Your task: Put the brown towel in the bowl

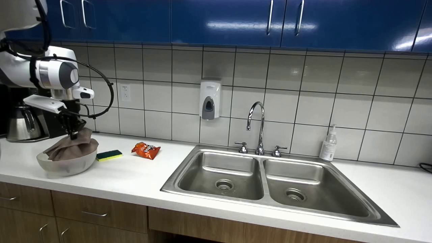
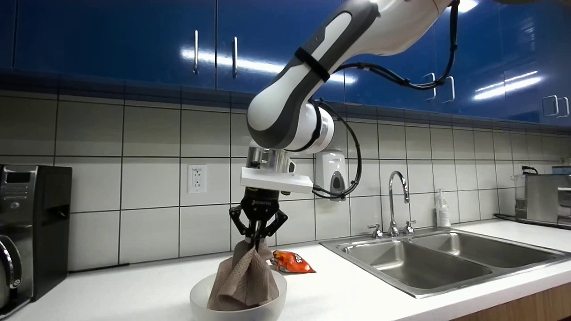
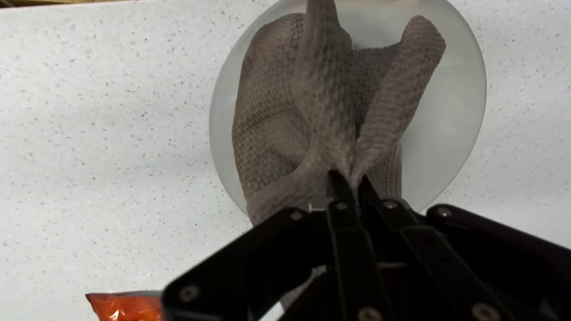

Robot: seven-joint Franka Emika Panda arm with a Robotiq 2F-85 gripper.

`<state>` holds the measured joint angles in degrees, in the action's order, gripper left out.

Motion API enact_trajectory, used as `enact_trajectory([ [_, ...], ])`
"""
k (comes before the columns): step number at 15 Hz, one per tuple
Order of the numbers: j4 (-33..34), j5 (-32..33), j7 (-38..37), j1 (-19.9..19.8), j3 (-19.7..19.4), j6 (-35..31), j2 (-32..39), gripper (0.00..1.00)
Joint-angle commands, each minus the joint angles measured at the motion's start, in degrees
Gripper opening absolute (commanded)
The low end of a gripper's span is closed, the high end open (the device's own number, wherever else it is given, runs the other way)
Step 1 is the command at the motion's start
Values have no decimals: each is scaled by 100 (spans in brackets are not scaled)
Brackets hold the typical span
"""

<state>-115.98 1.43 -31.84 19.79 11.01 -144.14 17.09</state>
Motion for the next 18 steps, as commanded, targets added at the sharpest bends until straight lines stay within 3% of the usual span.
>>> enact_trajectory([
  [1, 347, 177, -287, 231, -150, 139, 309, 2],
  [3, 340, 270, -357, 350, -217, 138, 438, 2],
  [4, 347, 300, -419, 404, -247, 171, 499, 25],
  [7, 311, 111, -315, 411, -213, 323, 495, 46],
  [14, 59, -203, -14, 257, -28, 731, -298, 98],
  [18, -111, -432, 258, 127, 56, 1451, -928, 100],
])
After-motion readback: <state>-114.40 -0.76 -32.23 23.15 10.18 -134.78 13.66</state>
